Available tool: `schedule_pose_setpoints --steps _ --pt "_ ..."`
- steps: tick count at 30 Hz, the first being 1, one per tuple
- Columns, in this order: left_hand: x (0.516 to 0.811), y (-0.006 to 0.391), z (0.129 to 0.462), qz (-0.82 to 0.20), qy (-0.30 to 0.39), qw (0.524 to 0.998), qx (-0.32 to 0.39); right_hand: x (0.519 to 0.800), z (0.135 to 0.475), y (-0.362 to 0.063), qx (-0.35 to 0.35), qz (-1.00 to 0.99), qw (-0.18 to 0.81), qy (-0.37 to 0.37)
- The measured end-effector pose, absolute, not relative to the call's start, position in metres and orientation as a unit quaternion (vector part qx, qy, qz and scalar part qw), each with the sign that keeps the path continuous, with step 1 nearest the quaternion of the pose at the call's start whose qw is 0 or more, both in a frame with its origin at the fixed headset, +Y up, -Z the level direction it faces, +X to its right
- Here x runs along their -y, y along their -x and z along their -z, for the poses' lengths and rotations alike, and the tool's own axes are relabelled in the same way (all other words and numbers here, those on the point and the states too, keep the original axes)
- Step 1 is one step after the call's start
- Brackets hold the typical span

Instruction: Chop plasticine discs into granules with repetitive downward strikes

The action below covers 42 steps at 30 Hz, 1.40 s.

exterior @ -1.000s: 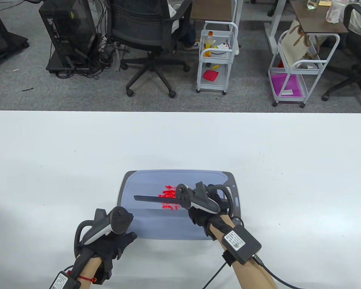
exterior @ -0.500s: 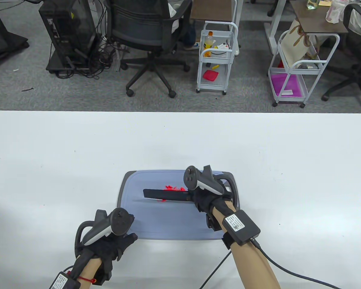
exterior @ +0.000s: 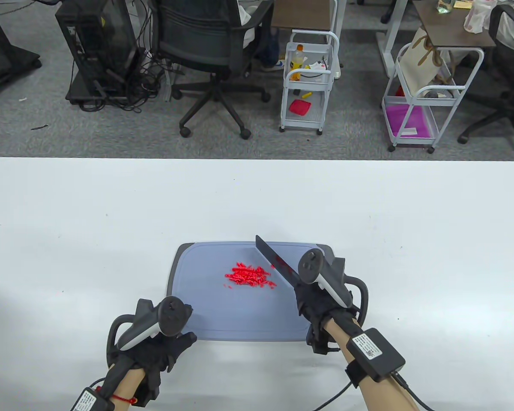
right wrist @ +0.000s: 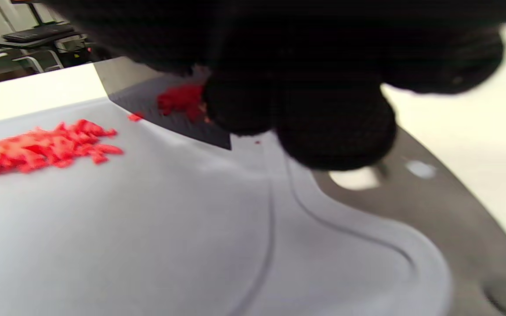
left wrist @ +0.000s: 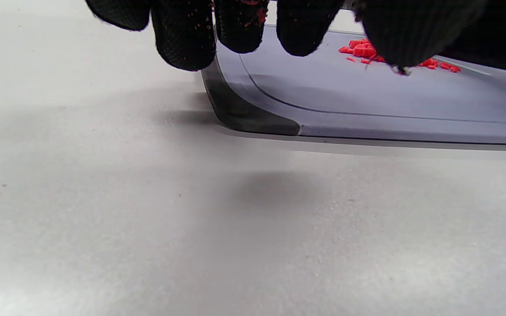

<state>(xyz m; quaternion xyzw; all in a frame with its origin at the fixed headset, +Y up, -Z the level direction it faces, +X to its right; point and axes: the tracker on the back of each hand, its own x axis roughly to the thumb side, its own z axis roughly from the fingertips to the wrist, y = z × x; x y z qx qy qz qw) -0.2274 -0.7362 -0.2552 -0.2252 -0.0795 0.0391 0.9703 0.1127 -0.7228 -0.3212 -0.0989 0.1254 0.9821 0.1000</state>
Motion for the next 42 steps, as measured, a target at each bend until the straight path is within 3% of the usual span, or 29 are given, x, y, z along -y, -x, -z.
schedule_pose_setpoints --steps 8,14,20,25,32,37,42 --pt "0.738 0.229 0.257 -0.034 0.23 0.97 0.075 0.731 0.307 -0.083 -0.158 -0.976 0.127 0.083" --pt "0.738 0.23 0.256 -0.033 0.229 0.97 0.076 0.723 0.299 -0.051 -0.138 -0.988 0.056 0.049" --pt "0.737 0.23 0.256 -0.035 0.228 0.97 0.075 0.702 0.297 -0.044 -0.092 -0.991 0.095 0.033" --pt "0.738 0.23 0.256 -0.034 0.231 0.97 0.074 0.697 0.295 -0.037 -0.158 -0.967 0.196 0.036" --pt "0.737 0.231 0.256 -0.037 0.228 0.97 0.072 0.745 0.3 -0.021 -0.293 -0.9 0.316 0.063" --pt "0.737 0.232 0.256 -0.036 0.227 0.971 0.071 0.757 0.3 -0.041 -0.297 -0.883 0.351 0.096" --pt "0.736 0.231 0.256 -0.034 0.227 0.971 0.073 0.751 0.293 -0.064 -0.288 -0.877 0.367 0.109"
